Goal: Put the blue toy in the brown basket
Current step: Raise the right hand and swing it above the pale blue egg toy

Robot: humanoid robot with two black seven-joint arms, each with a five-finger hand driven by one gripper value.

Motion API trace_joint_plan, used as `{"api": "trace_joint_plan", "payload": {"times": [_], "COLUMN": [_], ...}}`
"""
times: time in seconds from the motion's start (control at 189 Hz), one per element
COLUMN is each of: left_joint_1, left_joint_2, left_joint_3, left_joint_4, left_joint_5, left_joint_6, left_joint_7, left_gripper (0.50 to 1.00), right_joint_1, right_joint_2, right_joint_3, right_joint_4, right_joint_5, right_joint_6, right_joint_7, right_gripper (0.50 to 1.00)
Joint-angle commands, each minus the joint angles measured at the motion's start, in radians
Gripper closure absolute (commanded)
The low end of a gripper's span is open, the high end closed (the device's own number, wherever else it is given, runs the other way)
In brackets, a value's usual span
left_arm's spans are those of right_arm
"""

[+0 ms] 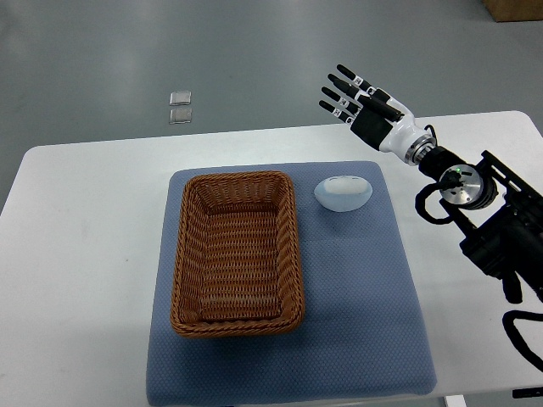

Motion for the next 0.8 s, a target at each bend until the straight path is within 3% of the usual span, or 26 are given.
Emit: {"api": "trace_joint_plan", "payload": {"times": [0.0, 0.195, 0.354, 0.57, 0.792], "left_joint_1": [0.000, 0.000, -0.005, -0.009, -0.011], "left_joint_2": [0.000, 0.000, 0.000, 0.000, 0.000], "left_joint_3": [0.003, 0.006, 0.007, 0.009, 0.007], "left_joint_4": [-0.001, -0.004, -0.008, -0.025, -0.022], "left_joint_5": [0.000, 0.003, 0.005, 0.003, 0.002], "left_joint_6": [0.000, -0.003, -0.003, -0.003, -0.003], "left_joint_7": [0.000, 0.000, 0.000, 0.000, 0.002], "left_gripper": [0.500, 0.500, 0.500, 0.500, 0.500], "right_joint_1": [0.081, 0.362, 0.644, 0.934, 0.930], "right_joint_2": [-0.070, -0.253, -0.311, -0.286, -0.182], "right_joint_3": [-0.126, -0.517, -0.911, -1.220, -1.235], "right_joint_4": [0.004, 0.061, 0.113, 0.268, 0.260], "right_joint_5": [-0.075, -0.291, -0.405, -0.417, -0.422], "right_joint_6": [0.002, 0.056, 0.135, 0.192, 0.148], "right_joint_7": [-0.017, -0.146, -0.229, -0.322, -0.327], "right_gripper": [0.593, 0.593, 0.593, 0.593, 0.593]}}
